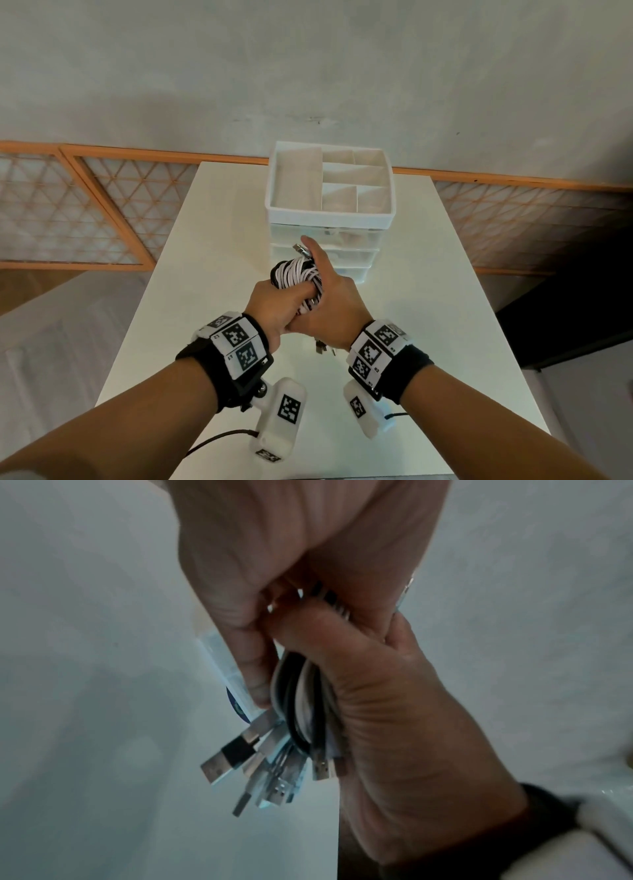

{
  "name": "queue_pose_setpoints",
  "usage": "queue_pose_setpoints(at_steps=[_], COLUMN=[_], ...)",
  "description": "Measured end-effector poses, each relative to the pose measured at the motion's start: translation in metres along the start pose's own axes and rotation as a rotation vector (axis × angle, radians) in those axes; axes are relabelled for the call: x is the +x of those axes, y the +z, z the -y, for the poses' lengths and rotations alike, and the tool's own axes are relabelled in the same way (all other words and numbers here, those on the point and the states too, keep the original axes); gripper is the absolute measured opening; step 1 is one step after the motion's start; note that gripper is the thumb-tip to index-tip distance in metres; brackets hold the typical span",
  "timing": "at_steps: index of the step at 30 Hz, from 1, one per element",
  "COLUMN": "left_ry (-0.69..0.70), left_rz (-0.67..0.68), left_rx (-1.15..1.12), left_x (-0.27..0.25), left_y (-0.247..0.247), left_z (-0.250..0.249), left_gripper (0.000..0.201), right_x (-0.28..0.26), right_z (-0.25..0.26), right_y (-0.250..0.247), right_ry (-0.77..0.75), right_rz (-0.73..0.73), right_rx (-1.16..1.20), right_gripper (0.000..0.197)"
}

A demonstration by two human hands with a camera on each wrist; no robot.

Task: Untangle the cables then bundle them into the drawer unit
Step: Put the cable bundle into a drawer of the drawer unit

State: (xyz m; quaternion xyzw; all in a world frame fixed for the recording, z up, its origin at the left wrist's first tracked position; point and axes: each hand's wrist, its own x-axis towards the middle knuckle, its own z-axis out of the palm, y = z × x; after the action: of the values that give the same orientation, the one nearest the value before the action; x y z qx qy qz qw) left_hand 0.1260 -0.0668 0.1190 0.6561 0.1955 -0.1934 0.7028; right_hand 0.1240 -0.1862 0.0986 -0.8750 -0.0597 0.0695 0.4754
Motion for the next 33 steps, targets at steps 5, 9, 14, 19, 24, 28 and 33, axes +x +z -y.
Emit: queue_pose_setpoints(at_steps=[5,9,14,19,24,28,33], left_ry=[0.027,0.037,-0.064,-0.314,-0.346,-0.347,-0.359], left_rz=[-0.028,0.110,0.316,0.094,0.096,0.096,0.181], left_rx=[0.062,0.095,-0.041,-0.410,-0.629,-0.570,-0.473], left_x=[0.015,0.023,0.054,0.100,0.123,0.122,0.091], left_y=[0.009,0.012,0.000,0.018,0.044,0.042,0.028], left_z=[-0.002,-0.008,-0.009,0.001,0.008,0.019,0.043], left_gripper=[0.019,0.023,0.051,0.007,0.009,0.031,0.033], right_x=[0.010,0.019,0.024,0.028,0.021,0.012,0.007], right_z=[-0.005,-0.014,-0.029,-0.040,-0.045,-0.045,-0.035], right_y=[-0.004,-0.015,-0.046,-0.067,-0.072,-0.075,-0.080], right_ry=[0.024,0.052,0.161,0.224,0.231,0.246,0.235], right_rz=[-0.098,-0.130,-0.111,-0.102,-0.113,-0.111,-0.104], right_rx=[-0.071,-0.170,-0.267,-0.311,-0.281,-0.248,-0.215], right_gripper=[0.114,0.092,0.088,0.088,0.087,0.086,0.084])
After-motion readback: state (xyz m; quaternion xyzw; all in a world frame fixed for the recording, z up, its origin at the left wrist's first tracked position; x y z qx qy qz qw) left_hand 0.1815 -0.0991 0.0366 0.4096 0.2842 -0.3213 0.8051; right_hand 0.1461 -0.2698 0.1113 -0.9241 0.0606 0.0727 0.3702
